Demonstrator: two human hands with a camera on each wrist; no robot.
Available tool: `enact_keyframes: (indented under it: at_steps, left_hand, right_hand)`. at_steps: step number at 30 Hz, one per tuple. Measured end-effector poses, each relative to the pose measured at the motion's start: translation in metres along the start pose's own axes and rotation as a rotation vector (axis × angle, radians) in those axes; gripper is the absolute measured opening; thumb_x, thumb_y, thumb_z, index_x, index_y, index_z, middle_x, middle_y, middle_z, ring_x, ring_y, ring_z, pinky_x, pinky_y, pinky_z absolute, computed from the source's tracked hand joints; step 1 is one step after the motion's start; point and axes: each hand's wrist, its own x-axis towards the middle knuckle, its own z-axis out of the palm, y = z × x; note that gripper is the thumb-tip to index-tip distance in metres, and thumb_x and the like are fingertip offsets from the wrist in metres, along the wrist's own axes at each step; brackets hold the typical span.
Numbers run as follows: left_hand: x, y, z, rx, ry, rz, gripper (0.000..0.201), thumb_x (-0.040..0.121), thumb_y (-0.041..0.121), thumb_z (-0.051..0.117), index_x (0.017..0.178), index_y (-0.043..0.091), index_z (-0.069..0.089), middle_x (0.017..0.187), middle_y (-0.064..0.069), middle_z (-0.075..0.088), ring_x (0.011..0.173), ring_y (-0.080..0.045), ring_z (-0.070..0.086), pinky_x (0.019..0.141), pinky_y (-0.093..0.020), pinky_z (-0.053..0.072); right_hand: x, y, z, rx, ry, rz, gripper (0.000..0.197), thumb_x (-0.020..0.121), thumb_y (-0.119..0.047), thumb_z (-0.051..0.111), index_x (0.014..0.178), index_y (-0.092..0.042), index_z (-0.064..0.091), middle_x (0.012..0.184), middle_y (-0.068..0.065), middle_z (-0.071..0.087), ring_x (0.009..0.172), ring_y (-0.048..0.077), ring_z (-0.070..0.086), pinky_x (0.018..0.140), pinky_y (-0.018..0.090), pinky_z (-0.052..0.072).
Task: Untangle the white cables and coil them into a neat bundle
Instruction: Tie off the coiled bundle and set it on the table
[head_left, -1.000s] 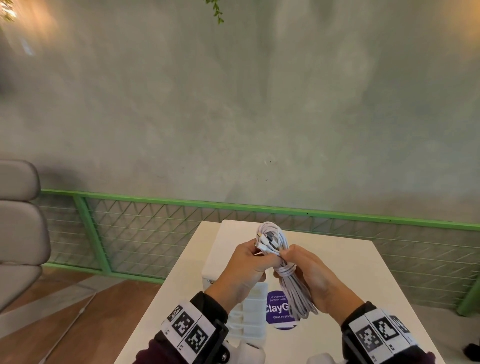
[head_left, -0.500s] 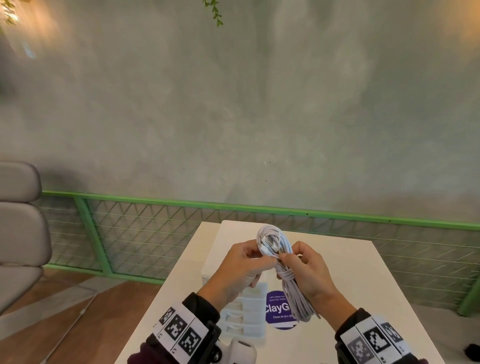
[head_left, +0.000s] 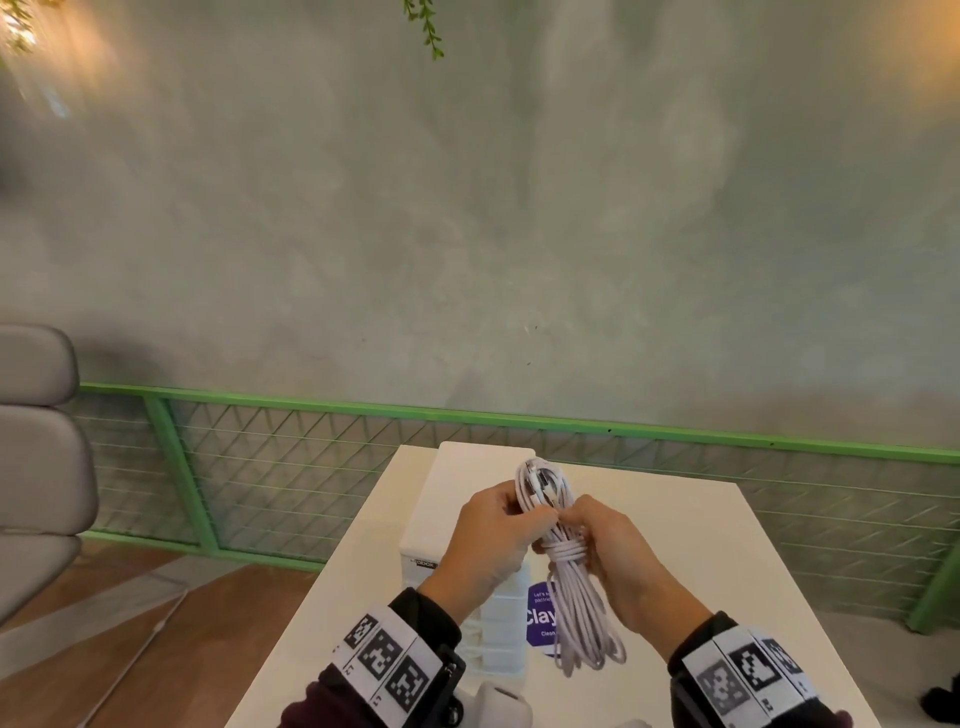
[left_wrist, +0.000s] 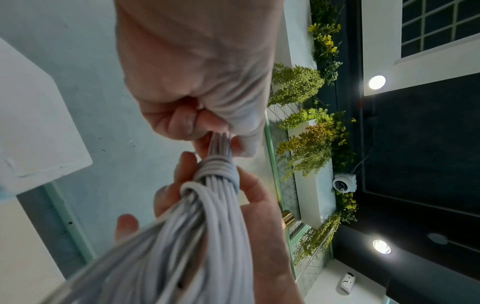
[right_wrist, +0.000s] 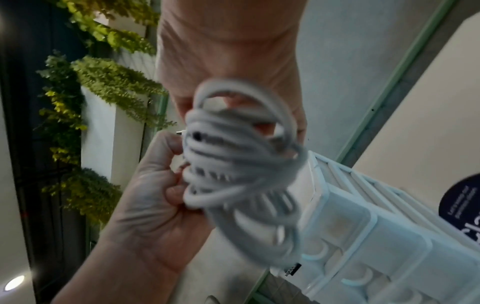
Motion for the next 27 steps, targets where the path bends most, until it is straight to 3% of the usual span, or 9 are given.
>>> enact_keyframes:
  at_steps: [2, 4, 9, 13, 18, 20, 23, 27]
  left_hand:
    - [0.0, 0.002, -0.003, 0.002, -0.027, 0.008, 0.025, 0.085, 0.002, 0.055, 0.065, 0.016, 0.056, 0.04, 0.011, 0.048, 0.033, -0.002, 0.036, 0.037, -0.011, 0.028]
    - [0.001, 0.0, -0.004, -0.012, -0.034, -0.001, 0.023, 0.085, 0.002, 0.055, 0.068, 0.017, 0.057, 0.044, 0.01, 0.05, 0.037, -0.002, 0.04, 0.038, -0.012, 0.031]
    - [0.0, -0.008, -0.005, -0.106, -0.031, -0.028, 0.023, 0.084, -0.001, 0.059, 0.079, 0.022, 0.064, 0.058, 0.009, 0.062, 0.052, -0.002, 0.055, 0.048, -0.014, 0.043]
    - [-0.004, -0.006, -0.008, -0.109, -0.072, -0.01, 0.027, 0.082, -0.004, 0.058, 0.084, 0.023, 0.063, 0.055, 0.012, 0.062, 0.051, 0.001, 0.055, 0.049, -0.013, 0.043]
    - [-0.005, 0.002, -0.013, -0.082, -0.151, 0.003, 0.032, 0.082, -0.012, 0.048, 0.088, 0.017, 0.061, 0.056, 0.013, 0.057, 0.046, 0.004, 0.049, 0.047, -0.01, 0.04]
    - [-0.003, 0.002, -0.013, -0.067, -0.141, 0.015, 0.027, 0.077, -0.005, 0.054, 0.089, 0.017, 0.063, 0.066, 0.006, 0.059, 0.054, 0.002, 0.053, 0.054, -0.013, 0.044]
    - [0.0, -0.005, -0.01, -0.041, -0.129, 0.024, 0.031, 0.063, 0.01, 0.056, 0.091, 0.015, 0.067, 0.081, -0.003, 0.064, 0.075, -0.013, 0.058, 0.072, -0.028, 0.05]
    - [0.002, -0.014, -0.007, -0.018, -0.072, 0.04, 0.028, 0.059, 0.014, 0.057, 0.085, 0.017, 0.068, 0.078, -0.001, 0.065, 0.074, -0.013, 0.056, 0.07, -0.028, 0.048]
  right_hand:
    - [0.0, -0.003, 0.003, 0.006, -0.095, 0.04, 0.026, 0.088, -0.022, 0.045, 0.087, -0.004, 0.064, 0.07, 0.008, 0.066, 0.062, 0.017, 0.062, 0.064, 0.032, 0.045]
    - [0.002, -0.005, 0.005, -0.026, -0.089, 0.028, 0.028, 0.089, -0.025, 0.05, 0.099, -0.002, 0.063, 0.077, 0.01, 0.067, 0.069, 0.021, 0.063, 0.063, 0.032, 0.048]
    - [0.003, -0.008, 0.006, 0.0, -0.103, 0.034, 0.015, 0.089, -0.016, 0.052, 0.093, -0.004, 0.06, 0.078, 0.01, 0.061, 0.071, 0.022, 0.056, 0.064, 0.035, 0.047]
    - [-0.001, -0.007, 0.005, 0.023, -0.137, -0.001, 0.017, 0.089, -0.011, 0.053, 0.101, -0.001, 0.059, 0.08, 0.008, 0.064, 0.069, 0.019, 0.059, 0.062, 0.03, 0.047]
    - [-0.005, -0.01, 0.008, -0.015, -0.084, -0.112, 0.007, 0.09, -0.008, 0.054, 0.096, -0.009, 0.057, 0.065, 0.0, 0.07, 0.057, 0.01, 0.065, 0.055, 0.022, 0.048]
    - [-0.006, -0.009, 0.009, -0.042, -0.035, -0.13, 0.008, 0.091, -0.01, 0.053, 0.099, -0.009, 0.055, 0.069, 0.004, 0.07, 0.058, 0.012, 0.065, 0.054, 0.022, 0.049]
    - [-0.006, -0.004, 0.011, -0.108, 0.028, -0.123, 0.009, 0.091, -0.013, 0.054, 0.099, -0.013, 0.053, 0.079, 0.01, 0.069, 0.065, 0.018, 0.065, 0.058, 0.028, 0.049]
    - [-0.002, 0.0, 0.01, -0.136, 0.065, -0.084, 0.01, 0.09, -0.011, 0.054, 0.099, -0.015, 0.051, 0.084, 0.012, 0.068, 0.067, 0.021, 0.062, 0.061, 0.032, 0.049]
